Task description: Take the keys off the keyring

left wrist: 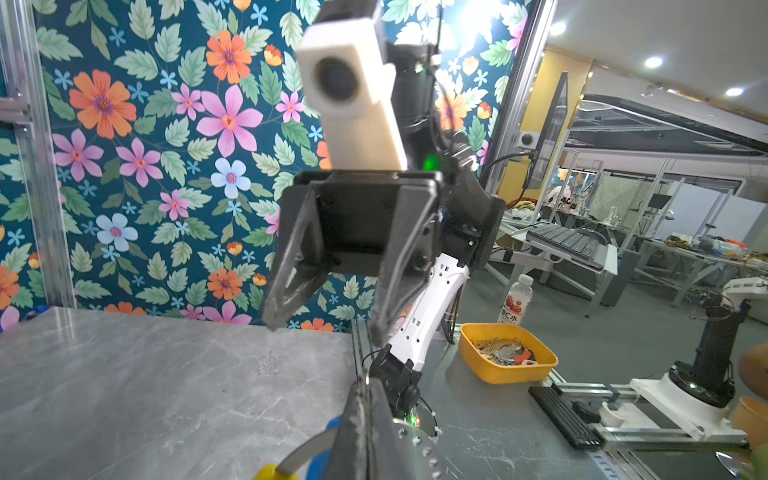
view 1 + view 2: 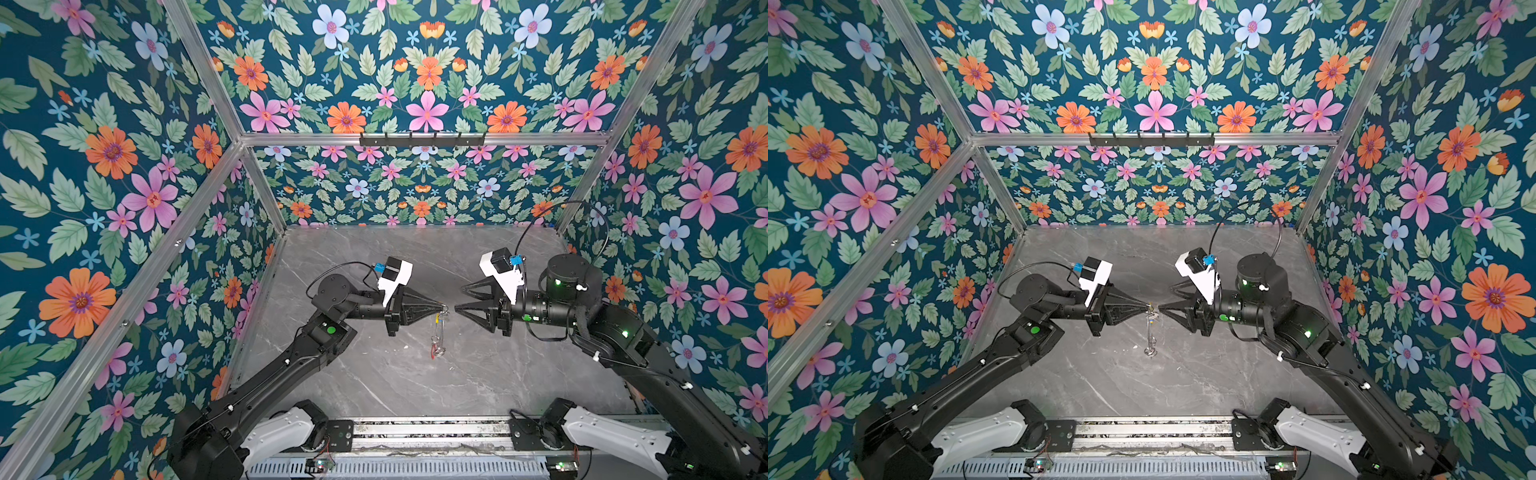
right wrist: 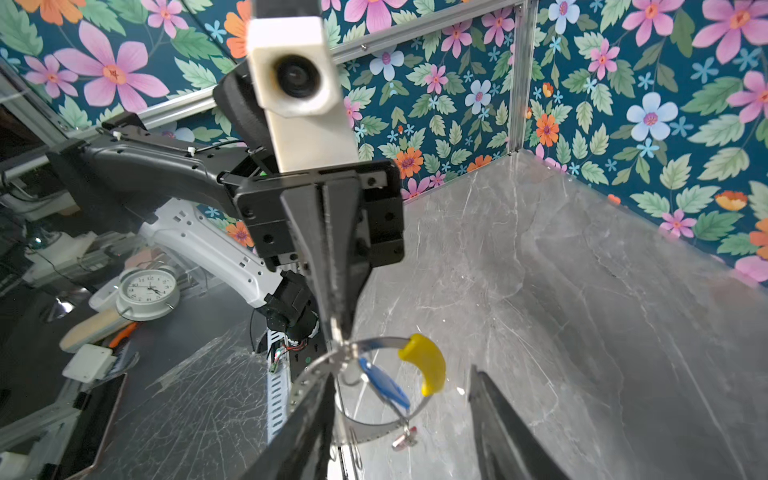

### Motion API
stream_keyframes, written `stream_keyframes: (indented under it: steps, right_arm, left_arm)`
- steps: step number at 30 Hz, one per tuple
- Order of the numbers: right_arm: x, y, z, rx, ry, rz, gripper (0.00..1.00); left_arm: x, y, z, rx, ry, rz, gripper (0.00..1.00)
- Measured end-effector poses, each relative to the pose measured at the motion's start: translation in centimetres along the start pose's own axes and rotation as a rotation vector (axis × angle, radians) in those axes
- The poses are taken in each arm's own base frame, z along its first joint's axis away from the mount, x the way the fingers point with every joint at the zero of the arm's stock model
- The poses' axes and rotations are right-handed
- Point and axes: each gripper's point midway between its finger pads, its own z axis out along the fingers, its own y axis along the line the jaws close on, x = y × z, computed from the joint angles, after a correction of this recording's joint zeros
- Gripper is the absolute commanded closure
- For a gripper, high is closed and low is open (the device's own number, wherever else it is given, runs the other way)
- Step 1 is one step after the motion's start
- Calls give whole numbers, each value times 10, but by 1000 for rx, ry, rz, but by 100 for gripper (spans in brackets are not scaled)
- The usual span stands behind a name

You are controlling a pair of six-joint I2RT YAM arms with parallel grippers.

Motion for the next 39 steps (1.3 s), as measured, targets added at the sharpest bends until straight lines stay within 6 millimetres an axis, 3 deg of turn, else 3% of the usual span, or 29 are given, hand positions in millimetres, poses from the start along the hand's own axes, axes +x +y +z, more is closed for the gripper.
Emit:
stream_keyframes:
  steps: [6,16,39]
  right_arm:
    - [8,18,3,-168,-20,34,43]
    - [21,24,20,-295,9,85,43]
    - [20,41,33,-406,15,100,95]
  left_arm:
    - [-6,-6,-3,10,-56,35,100]
    - [-16,-12,-6,31,-116,59,100]
    - [-22,-10,-9,16,-178,77,100]
